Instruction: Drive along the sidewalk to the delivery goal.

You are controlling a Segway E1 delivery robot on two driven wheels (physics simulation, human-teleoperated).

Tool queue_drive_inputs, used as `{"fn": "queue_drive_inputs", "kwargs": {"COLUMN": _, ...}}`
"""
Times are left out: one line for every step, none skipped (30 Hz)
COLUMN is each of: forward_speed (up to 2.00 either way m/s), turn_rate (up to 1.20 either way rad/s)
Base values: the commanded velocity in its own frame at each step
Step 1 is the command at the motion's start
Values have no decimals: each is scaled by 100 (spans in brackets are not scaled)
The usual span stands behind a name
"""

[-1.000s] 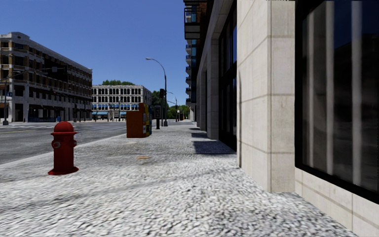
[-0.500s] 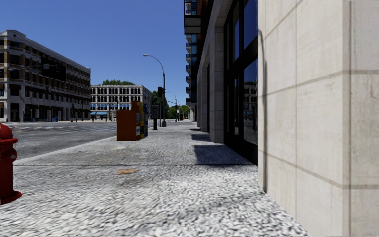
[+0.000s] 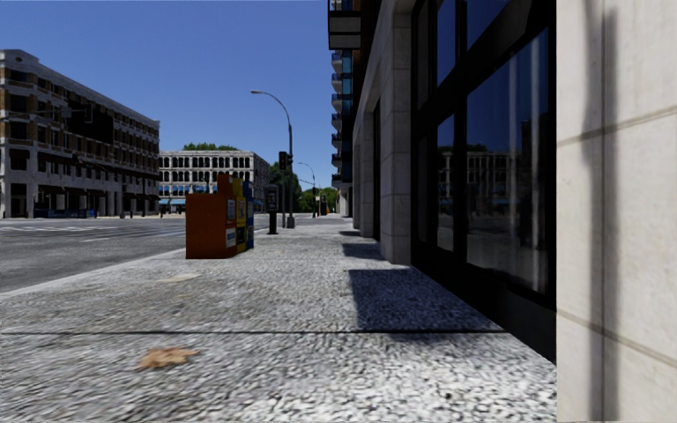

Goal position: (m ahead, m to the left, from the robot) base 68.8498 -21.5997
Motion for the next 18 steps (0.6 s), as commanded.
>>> {"fn": "queue_drive_inputs", "kwargs": {"forward_speed": 200, "turn_rate": 0}}
{"fn": "queue_drive_inputs", "kwargs": {"forward_speed": 200, "turn_rate": 0}}
{"fn": "queue_drive_inputs", "kwargs": {"forward_speed": 200, "turn_rate": 0}}
{"fn": "queue_drive_inputs", "kwargs": {"forward_speed": 200, "turn_rate": 0}}
{"fn": "queue_drive_inputs", "kwargs": {"forward_speed": 200, "turn_rate": 0}}
{"fn": "queue_drive_inputs", "kwargs": {"forward_speed": 200, "turn_rate": 0}}
{"fn": "queue_drive_inputs", "kwargs": {"forward_speed": 200, "turn_rate": 0}}
{"fn": "queue_drive_inputs", "kwargs": {"forward_speed": 200, "turn_rate": 0}}
{"fn": "queue_drive_inputs", "kwargs": {"forward_speed": 200, "turn_rate": 0}}
{"fn": "queue_drive_inputs", "kwargs": {"forward_speed": 200, "turn_rate": 0}}
{"fn": "queue_drive_inputs", "kwargs": {"forward_speed": 200, "turn_rate": 0}}
{"fn": "queue_drive_inputs", "kwargs": {"forward_speed": 200, "turn_rate": 0}}
{"fn": "queue_drive_inputs", "kwargs": {"forward_speed": 200, "turn_rate": 0}}
{"fn": "queue_drive_inputs", "kwargs": {"forward_speed": 200, "turn_rate": 0}}
{"fn": "queue_drive_inputs", "kwargs": {"forward_speed": 200, "turn_rate": 0}}
{"fn": "queue_drive_inputs", "kwargs": {"forward_speed": 200, "turn_rate": 0}}
{"fn": "queue_drive_inputs", "kwargs": {"forward_speed": 200, "turn_rate": 0}}
{"fn": "queue_drive_inputs", "kwargs": {"forward_speed": 200, "turn_rate": 0}}
